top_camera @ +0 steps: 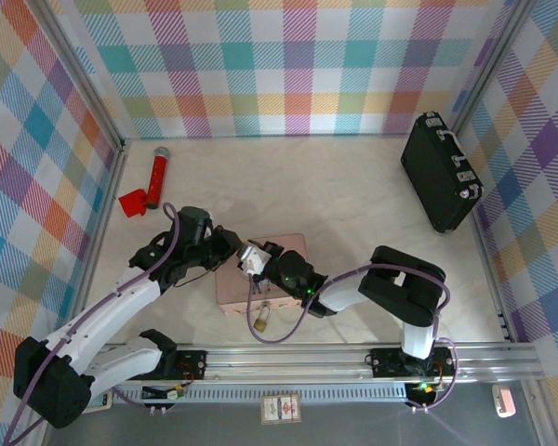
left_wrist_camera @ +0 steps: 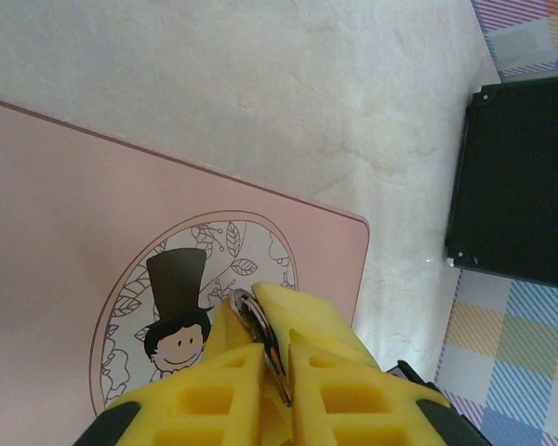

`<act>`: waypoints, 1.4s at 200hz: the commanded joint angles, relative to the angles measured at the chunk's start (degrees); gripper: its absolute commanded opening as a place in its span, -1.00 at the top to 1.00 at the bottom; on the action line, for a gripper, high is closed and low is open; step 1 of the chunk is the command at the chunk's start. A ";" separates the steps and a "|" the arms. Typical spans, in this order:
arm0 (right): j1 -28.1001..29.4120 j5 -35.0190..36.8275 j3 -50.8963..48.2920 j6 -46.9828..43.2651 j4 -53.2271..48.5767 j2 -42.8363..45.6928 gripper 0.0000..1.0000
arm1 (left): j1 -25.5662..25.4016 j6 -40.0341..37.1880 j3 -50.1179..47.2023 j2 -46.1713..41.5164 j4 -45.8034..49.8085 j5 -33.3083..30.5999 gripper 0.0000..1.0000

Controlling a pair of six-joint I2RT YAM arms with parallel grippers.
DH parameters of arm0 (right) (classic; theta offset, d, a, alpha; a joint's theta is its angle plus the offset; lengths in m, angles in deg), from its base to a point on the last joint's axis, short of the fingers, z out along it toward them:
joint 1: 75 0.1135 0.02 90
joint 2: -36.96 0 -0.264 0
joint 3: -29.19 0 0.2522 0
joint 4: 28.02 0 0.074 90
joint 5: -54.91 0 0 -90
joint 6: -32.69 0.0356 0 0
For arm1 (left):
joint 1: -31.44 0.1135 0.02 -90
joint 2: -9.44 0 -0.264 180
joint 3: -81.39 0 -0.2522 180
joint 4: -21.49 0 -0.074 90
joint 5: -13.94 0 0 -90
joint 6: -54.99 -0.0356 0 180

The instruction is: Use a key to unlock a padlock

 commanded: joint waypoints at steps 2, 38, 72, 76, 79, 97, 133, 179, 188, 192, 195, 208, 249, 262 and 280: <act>0.96 0.40 2.05 -0.89 3.57 -0.77 1.00 | 0.51 0.16 -1.03 0.37 1.23 0.00 0.73; 1.32 1.06 2.51 -1.43 4.06 -1.34 1.00 | 0.60 0.09 -1.08 0.32 1.50 0.17 0.79; 1.67 2.03 3.00 -1.98 4.54 -2.14 1.00 | 0.60 0.10 -1.11 0.21 1.55 0.10 0.85; 1.67 2.11 3.09 -2.03 4.62 -2.21 1.00 | 0.60 0.10 -1.11 0.21 1.62 0.08 0.85; 1.75 2.18 3.11 -2.04 4.63 -2.22 1.00 | 0.60 0.10 -1.11 0.21 1.63 0.02 0.86; 1.83 2.42 3.28 -2.24 4.96 -2.39 1.00 | 0.60 0.18 -1.29 0.21 1.64 -0.06 0.90; 2.02 2.86 3.25 -2.22 5.33 -2.66 1.00 | 0.60 0.40 -1.51 0.15 1.21 -0.26 0.99; 2.02 4.45 2.93 -0.72 5.94 -2.84 0.93 | 0.60 0.54 -1.90 -0.60 1.02 -1.25 1.00; 2.02 4.63 2.65 -0.25 5.95 -2.83 0.91 | 0.60 0.45 -1.98 -0.84 1.10 -1.61 1.00; 2.02 4.70 2.62 0.00 5.95 -2.84 0.90 | 0.65 0.38 -2.03 -0.92 1.14 -1.74 1.00; 2.02 4.73 2.58 0.08 5.95 -2.83 0.89 | 0.68 0.36 -2.01 -0.98 1.15 -1.83 1.00; 2.02 5.01 2.28 0.71 6.03 -2.77 0.84 | 0.84 0.11 -2.10 -1.11 1.27 -2.15 1.00; 2.02 5.18 0.71 2.02 6.60 -2.16 0.58 | 1.72 -0.47 -2.56 -1.55 0.67 -2.30 1.00; 2.02 5.33 0.10 2.32 6.82 -1.81 0.51 | 1.96 -0.65 -2.52 -1.64 0.62 -2.30 1.00; 2.00 5.45 -0.83 2.90 6.98 -1.22 0.45 | 2.34 -1.28 -2.50 -1.64 0.60 -2.24 1.00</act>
